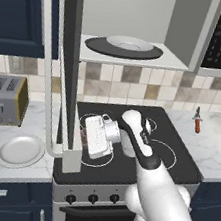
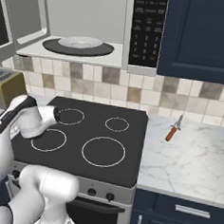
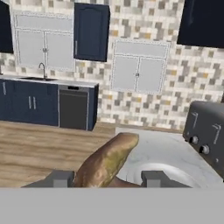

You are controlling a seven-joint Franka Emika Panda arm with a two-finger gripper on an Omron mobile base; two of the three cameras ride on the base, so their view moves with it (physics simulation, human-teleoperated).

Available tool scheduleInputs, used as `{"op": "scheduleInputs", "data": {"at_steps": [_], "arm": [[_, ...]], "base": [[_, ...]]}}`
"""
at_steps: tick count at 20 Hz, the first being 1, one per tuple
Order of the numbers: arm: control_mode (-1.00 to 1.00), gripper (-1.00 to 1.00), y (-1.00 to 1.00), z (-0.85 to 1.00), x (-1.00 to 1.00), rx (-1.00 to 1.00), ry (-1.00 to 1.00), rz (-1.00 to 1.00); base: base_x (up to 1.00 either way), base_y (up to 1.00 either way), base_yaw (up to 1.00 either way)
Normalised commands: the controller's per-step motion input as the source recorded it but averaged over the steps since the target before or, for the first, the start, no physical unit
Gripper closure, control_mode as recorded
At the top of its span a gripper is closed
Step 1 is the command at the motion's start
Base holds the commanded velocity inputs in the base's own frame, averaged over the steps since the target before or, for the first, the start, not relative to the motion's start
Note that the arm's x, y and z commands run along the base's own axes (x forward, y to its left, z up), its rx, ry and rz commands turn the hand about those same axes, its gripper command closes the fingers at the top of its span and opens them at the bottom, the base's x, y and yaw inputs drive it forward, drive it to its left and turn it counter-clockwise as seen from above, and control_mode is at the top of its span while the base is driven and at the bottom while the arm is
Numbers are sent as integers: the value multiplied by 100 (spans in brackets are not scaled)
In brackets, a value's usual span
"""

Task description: Pick the mushroom from the counter and place it in the microwave.

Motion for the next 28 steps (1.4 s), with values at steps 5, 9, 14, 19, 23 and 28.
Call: {"op": "scheduleInputs", "data": {"at_steps": [5,9,14,19,23,28], "arm": [[-100,100,-79,100,-74,0,12,-41],[-100,100,-81,100,-68,-4,21,-30],[-100,100,-65,100,-56,-3,27,-27],[-100,100,-52,100,-28,-6,23,-29],[-100,100,-15,100,-3,-6,3,-36],[-100,100,-2,100,11,-7,2,-43]], "base": [[0,0,0],[0,0,0],[0,0,0],[0,0,0],[0,0,0],[0,0,0]]}}
